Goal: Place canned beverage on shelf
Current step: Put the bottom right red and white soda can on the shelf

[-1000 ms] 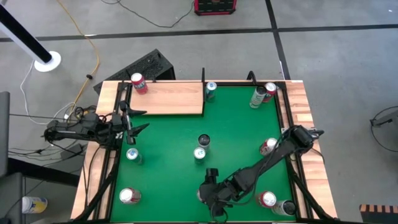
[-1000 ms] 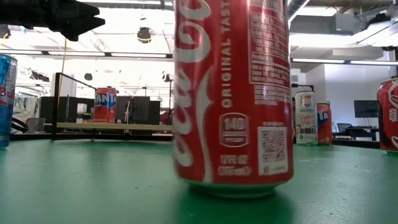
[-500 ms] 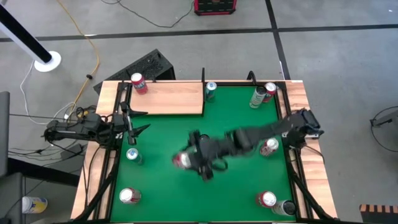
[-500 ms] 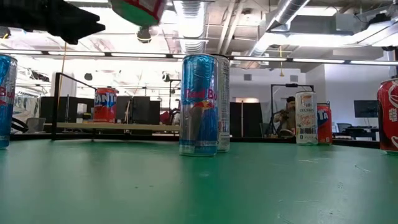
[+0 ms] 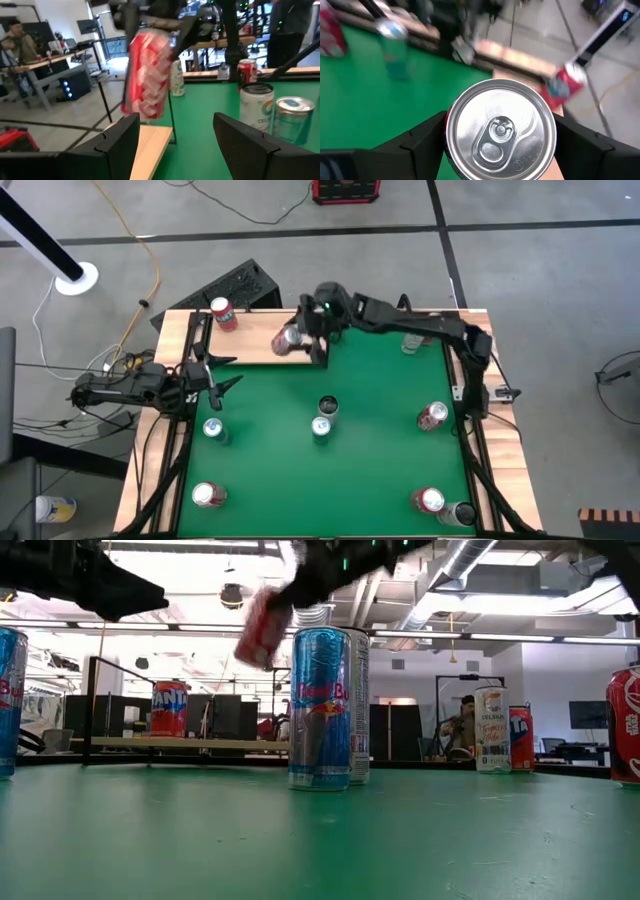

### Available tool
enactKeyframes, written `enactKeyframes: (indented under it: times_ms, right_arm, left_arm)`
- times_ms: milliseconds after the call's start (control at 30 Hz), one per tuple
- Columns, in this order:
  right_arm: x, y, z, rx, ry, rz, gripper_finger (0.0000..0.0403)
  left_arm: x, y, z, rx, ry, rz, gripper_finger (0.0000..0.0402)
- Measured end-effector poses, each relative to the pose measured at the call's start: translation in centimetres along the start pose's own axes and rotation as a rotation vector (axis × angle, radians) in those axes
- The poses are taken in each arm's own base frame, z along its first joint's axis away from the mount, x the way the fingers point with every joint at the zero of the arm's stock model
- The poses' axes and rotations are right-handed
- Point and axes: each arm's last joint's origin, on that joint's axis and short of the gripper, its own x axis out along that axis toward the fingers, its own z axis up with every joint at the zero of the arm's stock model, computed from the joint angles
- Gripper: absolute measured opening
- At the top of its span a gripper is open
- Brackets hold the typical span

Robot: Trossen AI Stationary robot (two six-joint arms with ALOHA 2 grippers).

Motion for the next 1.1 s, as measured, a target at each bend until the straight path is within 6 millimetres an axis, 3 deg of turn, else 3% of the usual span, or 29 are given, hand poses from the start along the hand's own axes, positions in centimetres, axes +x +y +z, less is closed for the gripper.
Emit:
enactKeyframes:
  times_ms: [100,333,700,1100]
  right_arm:
    - [0.6,-2.7,-1.9,0.045,0.022,0.020,0.0327]
    - [1.7,-6.4,-3.2,0.147,0.122,0.080,0.0327]
    - [5.5,-7.3,-4.8,0.162,0.223,0.094,0.0345]
    - [5.3,-6.9,-4.6,0.161,0.242,0.100,0.0370]
  left_arm:
    - [0.0,0.0,-0.1,-0.002,0.016,0.016,0.0242]
    - [0.0,0.2,-0.1,-0.007,0.022,0.071,0.0242]
    - [0.0,0.3,-0.2,-0.019,0.029,0.096,0.0242]
    - [0.0,0.3,-0.2,-0.003,0.032,0.096,0.0242]
